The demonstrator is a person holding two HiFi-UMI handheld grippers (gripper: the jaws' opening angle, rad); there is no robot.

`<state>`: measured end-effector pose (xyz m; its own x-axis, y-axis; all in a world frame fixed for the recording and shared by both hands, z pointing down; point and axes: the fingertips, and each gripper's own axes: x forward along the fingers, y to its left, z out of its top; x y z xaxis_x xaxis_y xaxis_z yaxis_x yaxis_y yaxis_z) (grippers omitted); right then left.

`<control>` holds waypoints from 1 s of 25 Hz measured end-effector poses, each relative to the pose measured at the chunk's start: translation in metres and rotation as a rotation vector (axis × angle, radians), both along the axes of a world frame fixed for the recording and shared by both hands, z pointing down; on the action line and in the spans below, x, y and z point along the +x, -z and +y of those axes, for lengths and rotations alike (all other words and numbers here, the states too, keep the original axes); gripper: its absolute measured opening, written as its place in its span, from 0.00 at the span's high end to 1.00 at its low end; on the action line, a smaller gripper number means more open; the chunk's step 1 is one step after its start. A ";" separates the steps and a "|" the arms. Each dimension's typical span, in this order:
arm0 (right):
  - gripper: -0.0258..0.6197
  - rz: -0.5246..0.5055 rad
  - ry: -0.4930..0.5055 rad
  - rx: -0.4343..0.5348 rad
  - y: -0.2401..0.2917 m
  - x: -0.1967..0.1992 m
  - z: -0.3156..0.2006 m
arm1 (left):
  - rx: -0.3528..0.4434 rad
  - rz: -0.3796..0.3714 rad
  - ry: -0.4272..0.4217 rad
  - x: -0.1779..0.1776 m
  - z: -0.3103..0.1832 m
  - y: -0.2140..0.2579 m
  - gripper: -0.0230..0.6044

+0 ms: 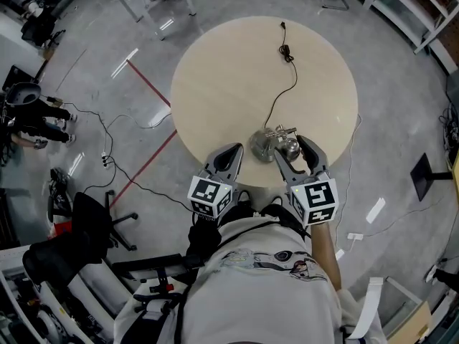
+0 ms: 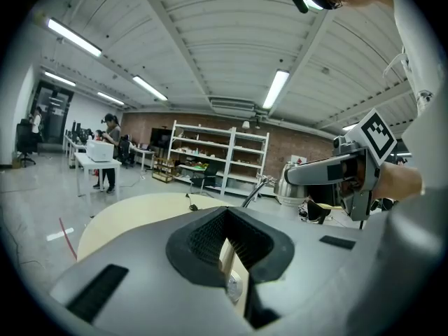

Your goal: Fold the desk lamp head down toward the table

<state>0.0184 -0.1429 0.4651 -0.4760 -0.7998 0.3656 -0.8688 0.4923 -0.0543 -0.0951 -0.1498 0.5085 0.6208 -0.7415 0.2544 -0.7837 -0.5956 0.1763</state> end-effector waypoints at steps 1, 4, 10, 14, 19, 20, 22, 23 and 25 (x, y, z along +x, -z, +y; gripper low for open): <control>0.56 0.003 -0.001 -0.002 -0.001 0.000 0.000 | 0.000 0.000 0.002 -0.001 0.000 -0.001 0.96; 0.56 0.017 0.007 -0.008 0.000 -0.002 -0.001 | -0.002 0.003 0.002 -0.001 -0.003 0.000 0.96; 0.56 0.028 0.016 -0.018 -0.004 0.001 0.006 | -0.010 0.002 -0.012 0.005 -0.001 -0.002 0.96; 0.56 0.038 0.010 -0.033 -0.009 0.003 0.011 | -0.017 -0.006 -0.022 0.008 -0.002 -0.004 0.96; 0.56 0.052 0.020 -0.050 -0.013 0.006 0.020 | -0.020 -0.012 -0.029 0.011 0.004 -0.005 0.96; 0.56 0.056 0.024 -0.059 -0.014 0.006 0.022 | -0.020 -0.013 -0.027 0.010 0.004 -0.004 0.96; 0.56 0.064 0.031 -0.077 -0.019 0.007 0.027 | -0.022 -0.015 -0.025 0.009 0.005 -0.005 0.96; 0.56 0.070 0.034 -0.087 -0.022 0.008 0.030 | -0.024 -0.017 -0.024 0.008 0.005 -0.005 0.96; 0.56 0.083 0.035 -0.107 -0.031 0.010 0.037 | -0.026 -0.021 -0.023 0.007 0.004 -0.006 0.96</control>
